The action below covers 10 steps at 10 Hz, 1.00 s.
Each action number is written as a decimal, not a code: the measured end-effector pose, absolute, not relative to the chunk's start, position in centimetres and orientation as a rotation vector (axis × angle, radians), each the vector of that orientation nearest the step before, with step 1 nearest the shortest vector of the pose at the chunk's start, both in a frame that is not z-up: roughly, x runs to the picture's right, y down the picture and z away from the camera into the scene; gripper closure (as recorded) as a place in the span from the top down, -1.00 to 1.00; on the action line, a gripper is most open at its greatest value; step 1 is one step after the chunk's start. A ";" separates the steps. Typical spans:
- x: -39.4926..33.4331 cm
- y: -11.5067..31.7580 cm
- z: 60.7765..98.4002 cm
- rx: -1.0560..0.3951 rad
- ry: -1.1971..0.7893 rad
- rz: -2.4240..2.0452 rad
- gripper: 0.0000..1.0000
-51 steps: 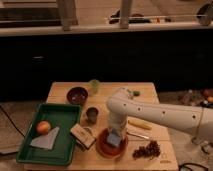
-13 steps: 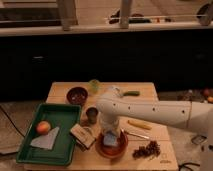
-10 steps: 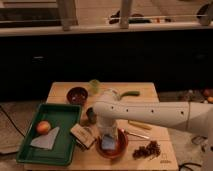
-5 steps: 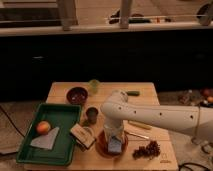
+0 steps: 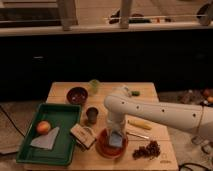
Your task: Wipe red bowl with sponge
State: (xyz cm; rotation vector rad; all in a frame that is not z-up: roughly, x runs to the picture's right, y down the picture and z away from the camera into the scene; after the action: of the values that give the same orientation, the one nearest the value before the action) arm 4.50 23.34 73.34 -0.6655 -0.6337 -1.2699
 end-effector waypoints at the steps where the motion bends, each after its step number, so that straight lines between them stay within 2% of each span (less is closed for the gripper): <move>1: 4.5 22.9 73.4 -0.661 -0.633 -1.265 -1.00; 10: 4.4 22.9 73.4 -0.659 -0.634 -1.264 -1.00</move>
State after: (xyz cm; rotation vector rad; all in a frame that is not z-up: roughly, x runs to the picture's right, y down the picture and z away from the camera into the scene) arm 4.42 22.93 73.42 -0.6589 -0.6343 -1.2645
